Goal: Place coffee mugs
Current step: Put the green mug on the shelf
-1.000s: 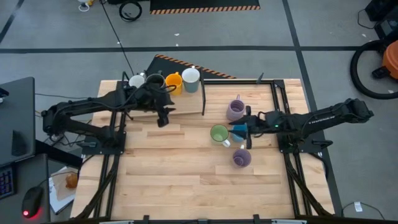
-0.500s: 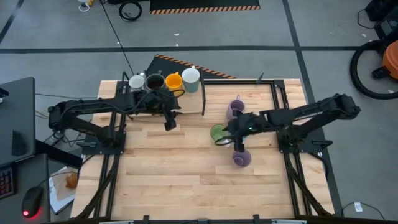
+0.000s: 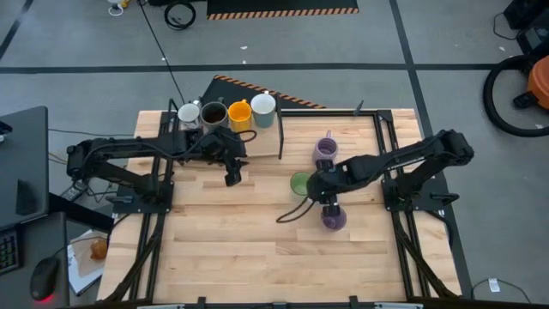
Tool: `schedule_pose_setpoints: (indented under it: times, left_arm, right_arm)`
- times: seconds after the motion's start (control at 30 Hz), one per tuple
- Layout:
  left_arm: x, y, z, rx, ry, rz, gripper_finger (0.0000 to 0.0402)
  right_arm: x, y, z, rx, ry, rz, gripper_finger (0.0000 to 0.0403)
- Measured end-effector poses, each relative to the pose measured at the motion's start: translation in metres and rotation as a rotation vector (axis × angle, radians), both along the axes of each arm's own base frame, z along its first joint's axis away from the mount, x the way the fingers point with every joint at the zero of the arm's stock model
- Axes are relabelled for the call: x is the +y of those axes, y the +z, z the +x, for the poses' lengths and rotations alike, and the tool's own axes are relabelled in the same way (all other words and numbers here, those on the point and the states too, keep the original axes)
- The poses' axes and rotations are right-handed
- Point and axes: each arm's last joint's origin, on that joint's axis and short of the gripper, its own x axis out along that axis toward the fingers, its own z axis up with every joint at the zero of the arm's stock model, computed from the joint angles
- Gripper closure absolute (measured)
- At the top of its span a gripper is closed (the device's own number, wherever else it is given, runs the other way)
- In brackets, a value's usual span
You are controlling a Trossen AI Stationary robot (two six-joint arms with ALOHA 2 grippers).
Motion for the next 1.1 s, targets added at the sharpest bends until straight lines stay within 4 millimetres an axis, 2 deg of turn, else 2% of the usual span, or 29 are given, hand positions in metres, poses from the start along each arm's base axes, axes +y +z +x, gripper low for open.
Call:
schedule_pose_setpoints:
  times: [0.2, 0.7, 0.97, 1.1]
  left_arm:
    - [-0.006, -0.001, 0.0, 0.006, -0.007, -0.016, 0.0278]
    - [-0.008, 0.001, 0.001, -0.005, 0.002, -0.033, 0.0278]
    - [-0.008, 0.001, 0.001, -0.009, 0.006, -0.036, 0.0278]
    - [-0.008, 0.001, 0.001, -0.01, 0.007, -0.037, 0.0278]
  right_arm:
    - [0.013, -0.006, -0.005, 0.107, 0.024, -0.113, 0.0245]
    - [0.01, -0.023, 0.007, 0.161, 0.058, -0.045, 0.0245]
    - [0.012, -0.041, 0.018, 0.197, 0.109, -0.044, 0.0245]
    - [0.012, -0.041, 0.025, 0.135, 0.116, -0.031, 0.0245]
